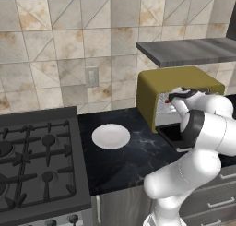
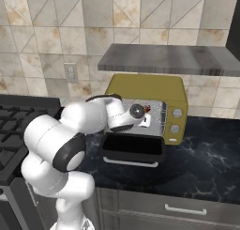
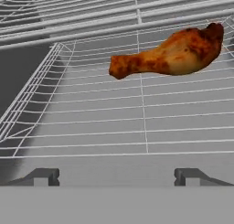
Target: Open the toaster oven door. Place the hotdog bun on the top rack in the toaster oven and place the chicken drumstick on the bottom rack.
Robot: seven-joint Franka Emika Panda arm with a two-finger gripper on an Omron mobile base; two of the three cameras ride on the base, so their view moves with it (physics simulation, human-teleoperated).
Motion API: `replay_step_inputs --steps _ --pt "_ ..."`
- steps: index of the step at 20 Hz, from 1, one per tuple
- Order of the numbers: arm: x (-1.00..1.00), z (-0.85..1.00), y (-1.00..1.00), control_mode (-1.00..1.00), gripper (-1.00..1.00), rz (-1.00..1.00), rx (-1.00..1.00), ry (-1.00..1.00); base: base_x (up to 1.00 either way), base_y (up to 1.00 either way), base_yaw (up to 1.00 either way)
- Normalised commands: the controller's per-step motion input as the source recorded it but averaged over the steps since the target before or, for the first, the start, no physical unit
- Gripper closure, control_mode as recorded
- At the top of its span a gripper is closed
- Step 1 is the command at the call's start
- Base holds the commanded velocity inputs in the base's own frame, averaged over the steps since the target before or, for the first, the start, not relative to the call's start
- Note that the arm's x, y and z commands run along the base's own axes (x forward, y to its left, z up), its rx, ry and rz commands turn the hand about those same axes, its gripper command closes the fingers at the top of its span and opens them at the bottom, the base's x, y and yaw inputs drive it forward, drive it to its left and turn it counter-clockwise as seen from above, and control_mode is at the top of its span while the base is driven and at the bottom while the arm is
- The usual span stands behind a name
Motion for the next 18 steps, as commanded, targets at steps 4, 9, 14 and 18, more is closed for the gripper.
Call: replay_step_inputs --steps 4,9,14,18 --pt "-0.26 0.33 -0.11 -1.00 -1.00 -0.02 0.00 0.01 0.00 0.00 0.00" --pt "-0.22 0.40 -0.09 -1.00 -1.00 0.00 0.00 0.07 0.00 0.00 0.00" --pt "-0.28 0.35 -0.16 -1.00 -1.00 0.00 0.02 0.06 0.00 0.00 0.00" --pt "-0.43 0.17 -0.20 -1.00 -1.00 0.00 0.07 -0.01 0.00 0.00 0.00"
